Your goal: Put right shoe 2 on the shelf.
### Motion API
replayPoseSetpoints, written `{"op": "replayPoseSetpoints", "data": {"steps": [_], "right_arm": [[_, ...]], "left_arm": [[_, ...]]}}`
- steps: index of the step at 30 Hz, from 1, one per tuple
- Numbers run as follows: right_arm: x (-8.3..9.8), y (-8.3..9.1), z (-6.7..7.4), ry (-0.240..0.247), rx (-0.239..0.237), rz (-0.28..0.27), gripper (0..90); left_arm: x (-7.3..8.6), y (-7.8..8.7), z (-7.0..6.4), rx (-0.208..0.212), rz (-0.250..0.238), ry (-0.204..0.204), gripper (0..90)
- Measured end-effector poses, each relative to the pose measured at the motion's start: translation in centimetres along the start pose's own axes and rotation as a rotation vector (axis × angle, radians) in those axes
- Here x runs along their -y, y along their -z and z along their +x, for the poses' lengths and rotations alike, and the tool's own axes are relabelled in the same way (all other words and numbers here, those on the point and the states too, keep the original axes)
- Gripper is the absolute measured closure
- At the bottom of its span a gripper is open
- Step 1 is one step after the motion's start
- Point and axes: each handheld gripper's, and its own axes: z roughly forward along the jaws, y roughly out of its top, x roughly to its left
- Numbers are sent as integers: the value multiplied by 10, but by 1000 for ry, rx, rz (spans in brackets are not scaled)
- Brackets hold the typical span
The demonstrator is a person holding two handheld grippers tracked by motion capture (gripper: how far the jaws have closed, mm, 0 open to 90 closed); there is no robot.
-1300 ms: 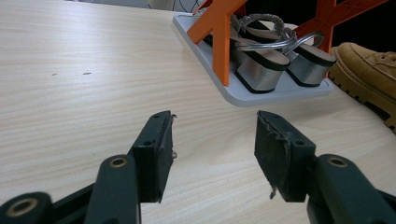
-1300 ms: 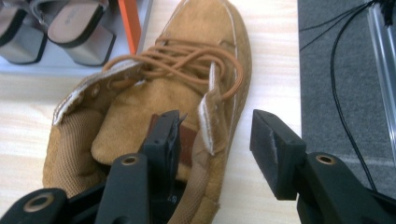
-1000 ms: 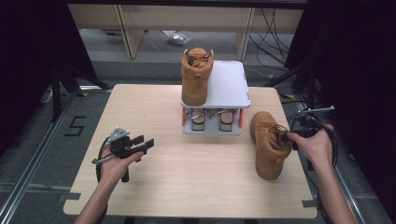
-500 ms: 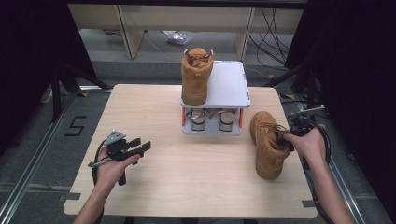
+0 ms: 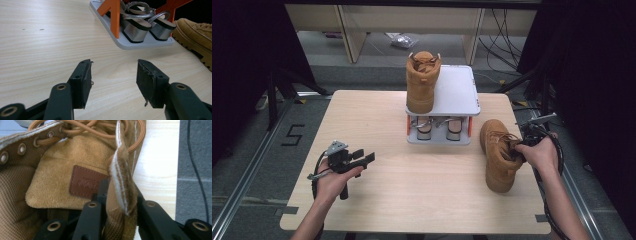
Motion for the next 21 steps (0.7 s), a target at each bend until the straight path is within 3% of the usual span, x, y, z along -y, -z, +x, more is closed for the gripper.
{"op": "replayPoseSetpoints", "data": {"steps": [1,3,4,5,6,8,10,11,13,15,17,20,21], "right_arm": [[0,0,-1,7,-9,16,791],[-1,1,-1,-43,-36,20,798],[0,0,-3,-44,-42,-4,803],[-1,1,-4,-58,-53,13,806],[0,0,-3,-93,-63,0,808],[1,2,-9,-55,-71,18,812],[2,3,-10,-103,-98,7,817],[2,2,-13,-89,-115,-14,819],[4,3,-13,-146,-140,-30,821],[4,2,-20,-111,-153,-47,824],[5,2,-20,-173,-191,-58,827],[5,2,-21,-203,-197,-86,833],[4,4,-20,-250,-228,-67,834]], "left_arm": [[0,0,1,-3,2,-5,454],[1,0,2,-4,3,-4,455],[2,0,2,1,2,-4,458],[2,0,2,-6,3,-3,459],[2,0,3,-6,2,-2,459],[3,-1,3,-6,1,1,460],[3,-1,3,2,0,3,460],[3,-1,3,2,-1,4,460],[3,-1,3,-9,3,1,460],[2,-1,4,-4,-2,3,459],[1,0,4,-9,-5,1,459],[1,1,4,-13,-6,3,458],[1,1,5,-10,-5,-1,458]]}}
